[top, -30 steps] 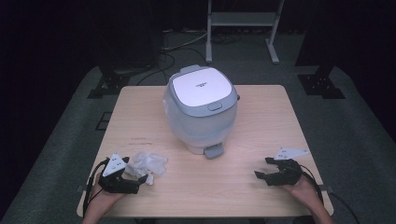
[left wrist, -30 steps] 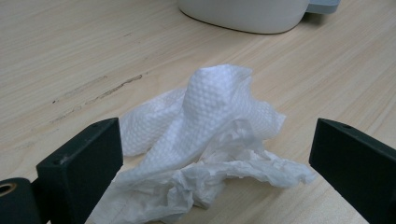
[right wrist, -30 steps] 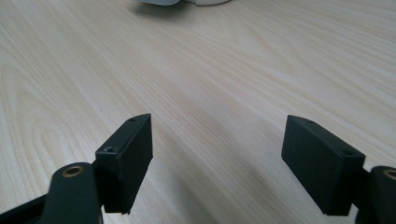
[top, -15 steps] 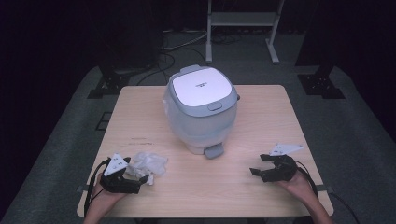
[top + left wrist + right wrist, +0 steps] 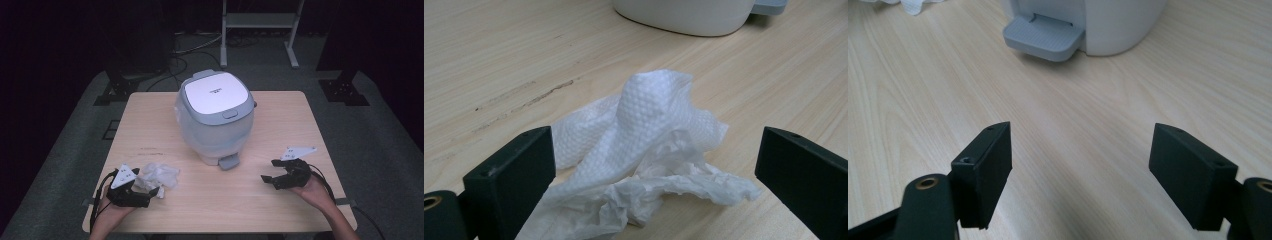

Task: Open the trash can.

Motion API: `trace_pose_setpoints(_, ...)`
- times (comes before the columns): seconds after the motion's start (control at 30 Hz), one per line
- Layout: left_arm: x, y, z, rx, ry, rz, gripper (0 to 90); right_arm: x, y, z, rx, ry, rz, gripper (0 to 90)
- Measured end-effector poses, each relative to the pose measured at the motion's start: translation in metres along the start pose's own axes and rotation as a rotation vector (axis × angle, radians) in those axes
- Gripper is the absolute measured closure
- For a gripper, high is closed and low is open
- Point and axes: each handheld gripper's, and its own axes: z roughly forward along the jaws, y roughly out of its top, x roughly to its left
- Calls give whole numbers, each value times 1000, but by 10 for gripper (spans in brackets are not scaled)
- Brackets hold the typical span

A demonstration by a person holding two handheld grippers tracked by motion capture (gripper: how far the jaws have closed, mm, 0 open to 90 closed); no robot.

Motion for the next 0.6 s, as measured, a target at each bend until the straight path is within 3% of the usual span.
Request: trace_pose_setpoints(0.6,-1,0,-1,1,-1,4,20,8,29,13,12,26,-63,243)
